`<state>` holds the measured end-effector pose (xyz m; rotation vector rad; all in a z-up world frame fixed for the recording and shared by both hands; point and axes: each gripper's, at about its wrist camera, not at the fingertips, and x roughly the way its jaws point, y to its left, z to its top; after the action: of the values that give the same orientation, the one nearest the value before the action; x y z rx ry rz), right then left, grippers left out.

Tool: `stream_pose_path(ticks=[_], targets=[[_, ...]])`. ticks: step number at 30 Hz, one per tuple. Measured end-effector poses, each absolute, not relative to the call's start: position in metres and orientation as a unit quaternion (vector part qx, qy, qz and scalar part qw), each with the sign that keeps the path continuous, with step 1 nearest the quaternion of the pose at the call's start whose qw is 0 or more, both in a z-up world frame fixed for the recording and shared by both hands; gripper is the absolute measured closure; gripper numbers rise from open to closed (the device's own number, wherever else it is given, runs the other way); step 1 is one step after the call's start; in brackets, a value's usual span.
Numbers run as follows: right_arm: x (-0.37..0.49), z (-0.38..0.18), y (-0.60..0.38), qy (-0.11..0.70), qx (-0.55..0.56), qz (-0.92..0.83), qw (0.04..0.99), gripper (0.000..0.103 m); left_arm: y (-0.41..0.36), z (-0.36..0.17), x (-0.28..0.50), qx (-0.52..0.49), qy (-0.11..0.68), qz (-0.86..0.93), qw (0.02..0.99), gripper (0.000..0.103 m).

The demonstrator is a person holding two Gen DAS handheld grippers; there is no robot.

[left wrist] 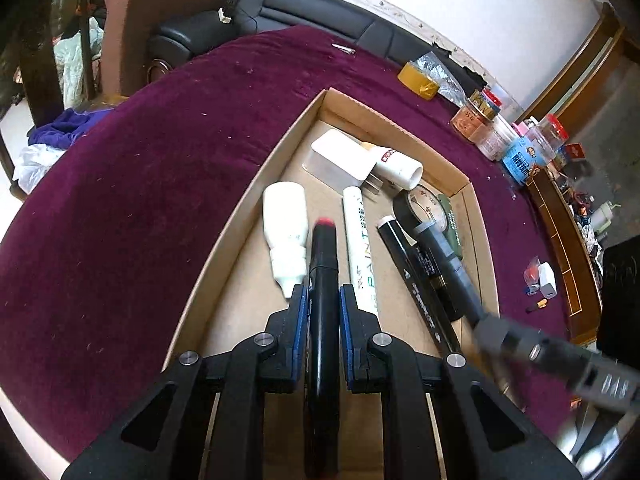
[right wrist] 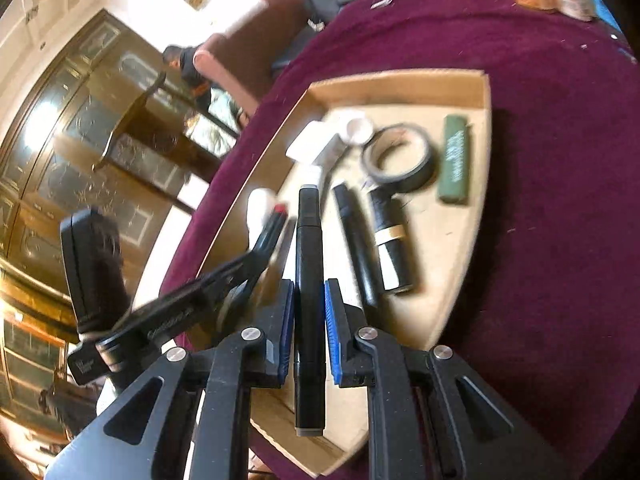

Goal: Organize rigid objects
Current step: 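Carry both black markers over the cardboard box with both grippers, then lower the black markers into the box and open both grippers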

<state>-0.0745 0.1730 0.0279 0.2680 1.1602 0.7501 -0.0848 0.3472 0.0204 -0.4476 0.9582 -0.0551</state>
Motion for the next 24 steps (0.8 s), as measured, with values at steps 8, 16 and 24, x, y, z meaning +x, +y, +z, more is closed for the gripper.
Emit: stream_pose_path(ticks=[8, 16, 24], targets=[[-0.073, 0.01, 0.192, 0.555, 0.09, 0.328, 0.759, 0.09, 0.346, 0.028, -0.086, -0.207, 0.443, -0.015, 0.872, 0.07], [-0.084, 0.011, 0.199, 0.546, 0.036, 0.299, 0.782, 0.089, 0.36, 0.049, -0.108, -0.233, 0.403, 0.004, 0.885, 0.046], [-0.103, 0.033, 0.186, 0.5, 0.013, 0.296, 0.814, 0.061, 0.362, 0.055, -0.123, -0.224, 0.396, 0.045, 0.889, 0.045]])
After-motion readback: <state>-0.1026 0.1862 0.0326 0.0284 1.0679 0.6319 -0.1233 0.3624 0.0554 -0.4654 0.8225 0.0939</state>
